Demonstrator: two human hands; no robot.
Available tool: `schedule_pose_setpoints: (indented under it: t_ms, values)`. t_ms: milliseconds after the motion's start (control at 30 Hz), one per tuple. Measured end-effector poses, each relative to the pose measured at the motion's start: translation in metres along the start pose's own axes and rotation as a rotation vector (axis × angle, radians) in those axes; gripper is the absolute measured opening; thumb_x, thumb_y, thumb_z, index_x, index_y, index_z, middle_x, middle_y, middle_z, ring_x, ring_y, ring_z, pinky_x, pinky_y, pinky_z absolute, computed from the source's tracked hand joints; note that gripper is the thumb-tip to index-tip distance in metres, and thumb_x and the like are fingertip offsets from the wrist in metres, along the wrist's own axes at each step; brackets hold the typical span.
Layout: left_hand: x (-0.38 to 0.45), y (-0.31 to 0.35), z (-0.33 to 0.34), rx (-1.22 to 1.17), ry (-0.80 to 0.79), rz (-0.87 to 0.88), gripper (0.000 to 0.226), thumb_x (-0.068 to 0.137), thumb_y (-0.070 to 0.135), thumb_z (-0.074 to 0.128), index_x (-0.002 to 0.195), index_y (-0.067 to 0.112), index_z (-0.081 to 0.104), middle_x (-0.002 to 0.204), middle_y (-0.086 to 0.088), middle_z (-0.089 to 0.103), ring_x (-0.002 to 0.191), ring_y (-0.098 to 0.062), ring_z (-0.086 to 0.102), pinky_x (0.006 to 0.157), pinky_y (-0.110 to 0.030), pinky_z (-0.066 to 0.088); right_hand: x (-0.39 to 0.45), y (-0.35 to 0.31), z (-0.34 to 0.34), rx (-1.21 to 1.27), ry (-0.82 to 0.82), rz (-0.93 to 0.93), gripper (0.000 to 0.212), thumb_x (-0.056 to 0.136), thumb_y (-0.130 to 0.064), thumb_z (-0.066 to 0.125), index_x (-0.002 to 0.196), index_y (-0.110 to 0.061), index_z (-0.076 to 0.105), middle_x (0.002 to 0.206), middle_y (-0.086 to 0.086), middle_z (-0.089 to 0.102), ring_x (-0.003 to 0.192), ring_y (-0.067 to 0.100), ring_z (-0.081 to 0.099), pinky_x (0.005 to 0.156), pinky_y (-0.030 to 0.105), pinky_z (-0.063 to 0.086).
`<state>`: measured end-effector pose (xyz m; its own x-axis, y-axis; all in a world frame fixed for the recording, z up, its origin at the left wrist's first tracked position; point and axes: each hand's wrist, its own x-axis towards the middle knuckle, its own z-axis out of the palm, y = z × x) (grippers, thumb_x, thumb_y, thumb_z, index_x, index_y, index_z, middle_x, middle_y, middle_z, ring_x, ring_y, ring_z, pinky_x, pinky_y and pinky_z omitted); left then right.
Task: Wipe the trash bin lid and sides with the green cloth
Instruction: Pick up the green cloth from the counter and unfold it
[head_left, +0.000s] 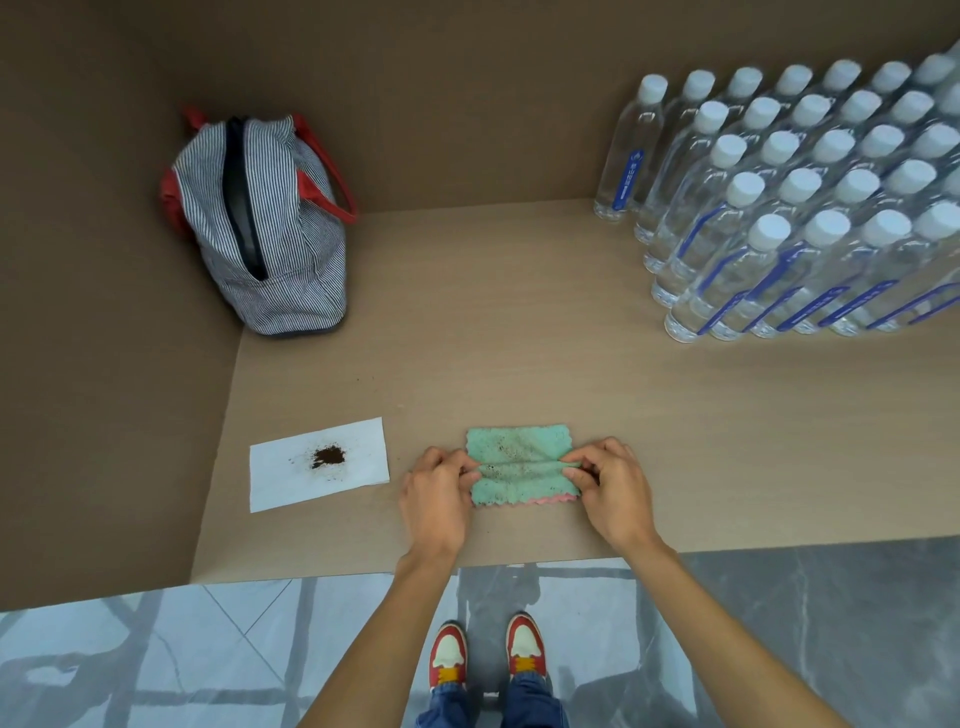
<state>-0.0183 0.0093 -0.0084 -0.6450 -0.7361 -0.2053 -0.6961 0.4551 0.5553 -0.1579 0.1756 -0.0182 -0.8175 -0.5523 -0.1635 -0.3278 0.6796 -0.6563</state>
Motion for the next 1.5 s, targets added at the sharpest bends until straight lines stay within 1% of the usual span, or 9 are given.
schedule_pose_setpoints:
  t_ms: [100,267,367,667,767,967,1100,1300,1500]
  values:
    - [-0.002,0.003,-0.002,-0.083,-0.007,-0.006,0.014,0.090,0.010,0.064,0.095,0.021,0.071,0.098,0.007,0.053,0.081,-0.014,0.060,0.077,-0.026,0.051,0.000,-0.004,-0.002,0.012,-0.043,0.038,0.013,0.090,-0.014,0.068,0.098,-0.023,0.072,0.092,-0.004,0.055,0.095,0.018,0.052,0.081,0.030,0.045]
    - [-0.015,0.008,-0.009,-0.156,-0.019,0.046,0.019,0.092,0.003,0.058,0.101,0.015,0.069,0.103,-0.005,0.056,0.086,-0.014,0.050,0.073,-0.012,0.039,-0.010,-0.014,-0.010,0.115,-0.081,0.078,0.014,0.095,-0.010,0.061,0.093,-0.024,0.062,0.074,-0.005,0.062,0.069,0.017,0.056,0.066,0.031,0.045]
    - [-0.022,0.014,-0.013,-0.233,0.016,0.032,0.017,0.093,0.003,0.060,0.092,0.017,0.069,0.092,-0.005,0.064,0.076,-0.007,0.055,0.070,-0.004,0.040,-0.019,-0.016,-0.017,0.248,-0.071,0.134,0.017,0.095,-0.011,0.061,0.090,-0.027,0.061,0.078,0.006,0.070,0.071,0.020,0.062,0.065,0.024,0.047]
    - [-0.058,0.050,-0.050,-0.400,0.047,0.136,0.015,0.094,0.011,0.062,0.091,0.026,0.064,0.087,0.000,0.065,0.078,-0.010,0.061,0.071,-0.021,0.049,-0.061,-0.044,-0.065,0.664,0.040,0.152,0.021,0.094,-0.001,0.061,0.090,-0.022,0.065,0.092,-0.002,0.072,0.087,0.007,0.068,0.077,0.011,0.049]
    - [-0.077,0.068,-0.065,-0.426,0.028,0.184,0.020,0.094,0.008,0.061,0.090,0.028,0.061,0.091,0.002,0.062,0.084,-0.008,0.059,0.070,-0.014,0.045,-0.086,-0.050,-0.085,0.761,0.050,0.163,0.019,0.096,-0.001,0.060,0.094,-0.019,0.064,0.094,-0.002,0.071,0.088,0.005,0.066,0.079,0.013,0.049]
    - [-0.108,0.097,-0.084,-0.564,-0.107,0.175,0.025,0.093,0.008,0.062,0.088,0.032,0.064,0.100,0.006,0.064,0.093,-0.012,0.067,0.079,-0.023,0.054,-0.140,-0.050,-0.129,0.943,0.118,0.215,0.013,0.092,0.000,0.065,0.095,-0.013,0.069,0.090,-0.003,0.079,0.086,0.004,0.071,0.074,0.014,0.053]
    - [-0.123,0.112,-0.095,-0.729,-0.213,0.106,0.022,0.090,0.002,0.065,0.087,0.024,0.069,0.105,-0.006,0.070,0.090,-0.003,0.070,0.074,-0.012,0.052,-0.172,-0.051,-0.141,1.109,0.181,0.259,0.009,0.087,-0.005,0.070,0.095,-0.009,0.071,0.089,0.005,0.078,0.087,0.017,0.070,0.084,0.027,0.051]
    - [-0.138,0.125,-0.106,-0.815,-0.416,0.184,0.018,0.088,-0.001,0.066,0.090,0.015,0.072,0.103,-0.005,0.074,0.090,-0.004,0.072,0.070,-0.008,0.052,-0.228,-0.057,-0.141,1.289,0.286,0.242,0.043,0.065,-0.022,0.093,0.097,-0.007,0.068,0.102,0.026,0.063,0.098,0.035,0.060,0.093,0.047,0.043]
    - [-0.159,0.123,-0.107,-0.815,-0.619,0.305,0.021,0.087,-0.005,0.066,0.085,0.015,0.073,0.104,-0.006,0.069,0.087,-0.005,0.073,0.070,-0.013,0.055,-0.286,-0.072,-0.124,1.419,0.482,0.317,0.044,0.064,-0.029,0.092,0.094,-0.009,0.066,0.102,0.015,0.073,0.092,0.025,0.070,0.081,0.032,0.058]
